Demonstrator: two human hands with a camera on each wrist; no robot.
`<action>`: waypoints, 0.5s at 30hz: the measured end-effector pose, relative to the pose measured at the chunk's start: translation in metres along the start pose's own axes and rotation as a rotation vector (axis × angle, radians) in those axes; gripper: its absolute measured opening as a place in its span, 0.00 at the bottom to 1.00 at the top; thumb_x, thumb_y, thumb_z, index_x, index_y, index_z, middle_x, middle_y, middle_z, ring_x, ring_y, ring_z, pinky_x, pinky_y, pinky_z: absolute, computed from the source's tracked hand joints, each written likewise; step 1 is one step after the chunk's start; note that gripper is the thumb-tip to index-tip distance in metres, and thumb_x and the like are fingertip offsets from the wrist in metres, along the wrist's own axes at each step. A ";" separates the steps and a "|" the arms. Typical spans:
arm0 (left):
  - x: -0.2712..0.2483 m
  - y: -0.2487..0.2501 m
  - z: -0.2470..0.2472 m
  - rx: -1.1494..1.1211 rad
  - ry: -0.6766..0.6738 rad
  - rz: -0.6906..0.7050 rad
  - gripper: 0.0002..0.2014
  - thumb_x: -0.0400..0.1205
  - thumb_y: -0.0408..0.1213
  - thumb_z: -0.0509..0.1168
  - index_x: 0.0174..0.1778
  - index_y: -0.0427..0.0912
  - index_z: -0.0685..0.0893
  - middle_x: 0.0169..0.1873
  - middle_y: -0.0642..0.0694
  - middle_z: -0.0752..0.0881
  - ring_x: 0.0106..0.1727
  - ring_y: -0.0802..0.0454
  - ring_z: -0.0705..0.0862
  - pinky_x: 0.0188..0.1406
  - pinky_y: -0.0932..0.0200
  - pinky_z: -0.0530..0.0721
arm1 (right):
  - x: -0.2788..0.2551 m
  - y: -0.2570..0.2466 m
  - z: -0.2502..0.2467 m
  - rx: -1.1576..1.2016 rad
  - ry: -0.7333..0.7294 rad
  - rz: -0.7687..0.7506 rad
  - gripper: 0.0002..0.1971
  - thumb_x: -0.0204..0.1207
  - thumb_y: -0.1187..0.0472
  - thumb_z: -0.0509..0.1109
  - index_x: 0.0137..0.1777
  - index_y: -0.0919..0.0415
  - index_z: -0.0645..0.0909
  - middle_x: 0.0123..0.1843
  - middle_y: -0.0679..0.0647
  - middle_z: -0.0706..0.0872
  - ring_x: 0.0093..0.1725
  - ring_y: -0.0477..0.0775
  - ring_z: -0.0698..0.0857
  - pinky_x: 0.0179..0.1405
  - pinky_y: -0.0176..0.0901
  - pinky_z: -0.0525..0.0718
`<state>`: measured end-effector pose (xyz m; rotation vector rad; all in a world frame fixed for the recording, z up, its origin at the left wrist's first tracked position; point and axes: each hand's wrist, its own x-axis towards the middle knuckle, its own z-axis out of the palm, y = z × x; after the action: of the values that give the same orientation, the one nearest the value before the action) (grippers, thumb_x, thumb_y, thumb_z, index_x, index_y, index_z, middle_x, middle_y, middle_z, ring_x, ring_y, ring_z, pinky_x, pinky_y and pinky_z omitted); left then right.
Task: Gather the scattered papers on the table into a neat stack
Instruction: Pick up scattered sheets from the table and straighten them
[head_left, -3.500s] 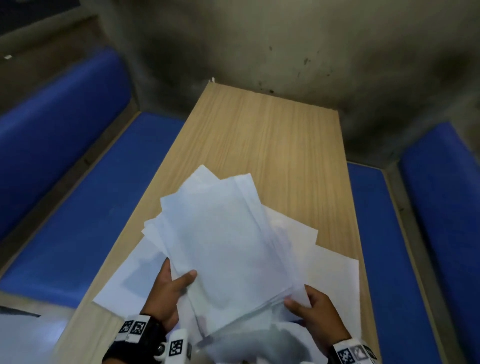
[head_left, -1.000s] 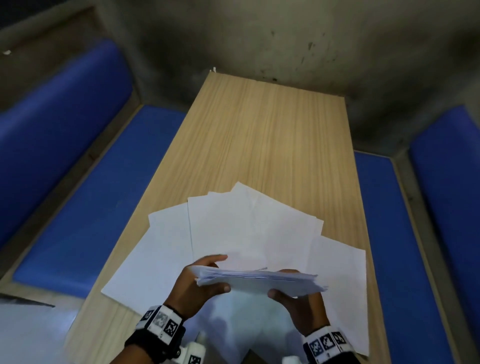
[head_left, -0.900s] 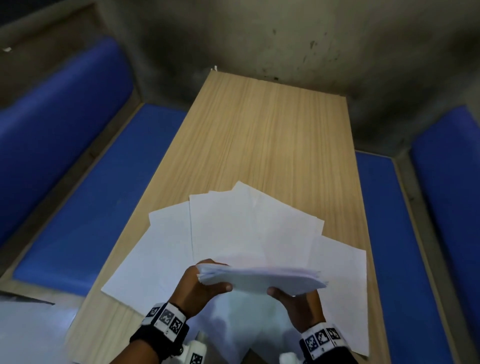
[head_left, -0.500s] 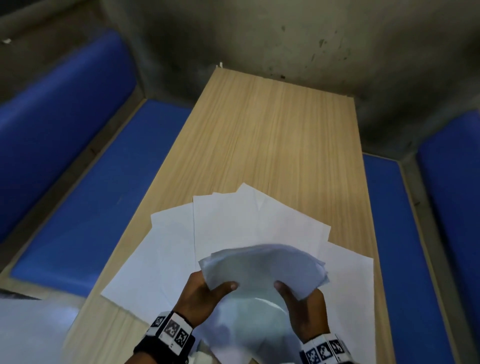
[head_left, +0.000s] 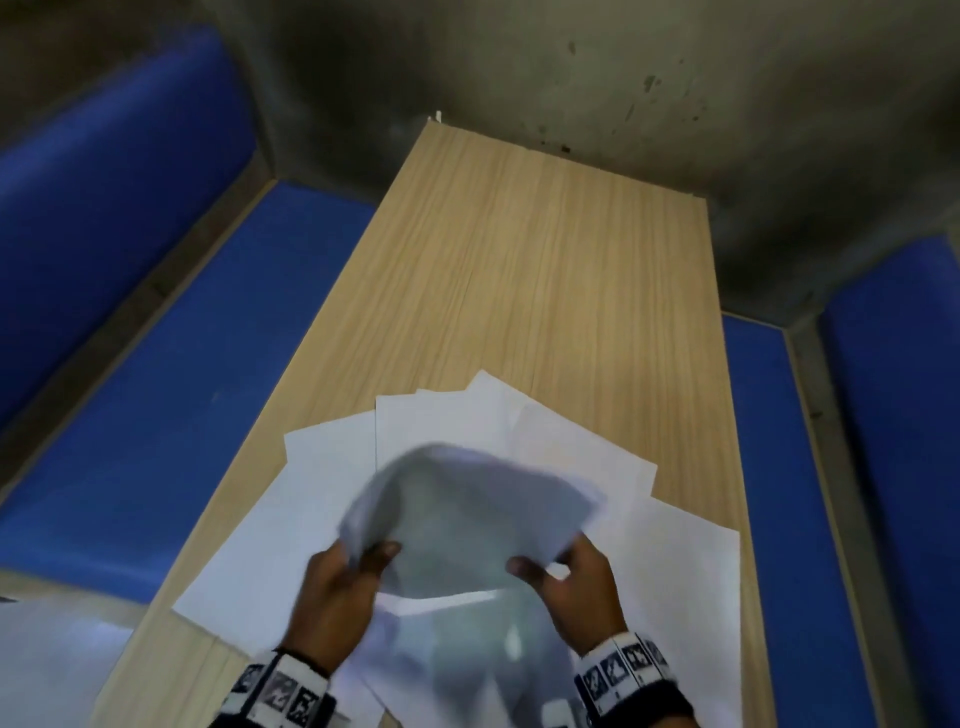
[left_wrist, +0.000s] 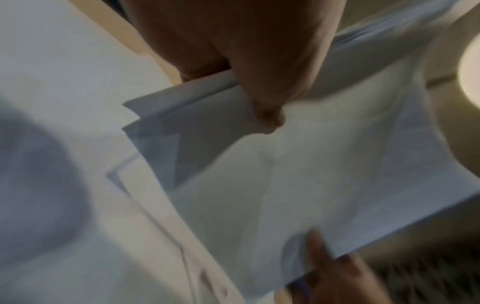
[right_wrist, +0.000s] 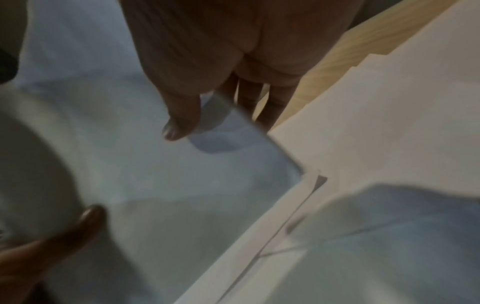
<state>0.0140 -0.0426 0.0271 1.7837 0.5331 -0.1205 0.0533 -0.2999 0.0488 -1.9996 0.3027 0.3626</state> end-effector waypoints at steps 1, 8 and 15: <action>0.003 0.000 -0.012 0.015 0.063 -0.012 0.11 0.77 0.42 0.76 0.45 0.36 0.93 0.30 0.61 0.92 0.43 0.57 0.91 0.40 0.79 0.79 | 0.012 0.002 0.001 -0.040 -0.035 0.036 0.25 0.62 0.57 0.85 0.57 0.42 0.81 0.49 0.32 0.89 0.53 0.39 0.86 0.48 0.32 0.83; 0.006 -0.012 -0.083 -0.010 0.385 -0.144 0.16 0.81 0.32 0.75 0.55 0.19 0.86 0.51 0.26 0.89 0.59 0.36 0.88 0.56 0.48 0.77 | 0.087 0.011 0.049 -0.533 0.047 0.288 0.45 0.62 0.35 0.76 0.75 0.58 0.67 0.71 0.55 0.74 0.74 0.61 0.72 0.70 0.60 0.76; -0.008 -0.025 -0.103 0.005 0.462 -0.255 0.24 0.78 0.40 0.78 0.46 0.15 0.86 0.42 0.21 0.90 0.53 0.26 0.90 0.53 0.33 0.84 | 0.096 0.008 0.048 -0.273 0.064 0.302 0.08 0.74 0.61 0.73 0.44 0.64 0.78 0.43 0.58 0.85 0.43 0.58 0.85 0.42 0.44 0.84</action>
<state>-0.0239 0.0564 0.0368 1.7443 1.0915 0.1190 0.1327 -0.2652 -0.0148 -2.2390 0.6281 0.5550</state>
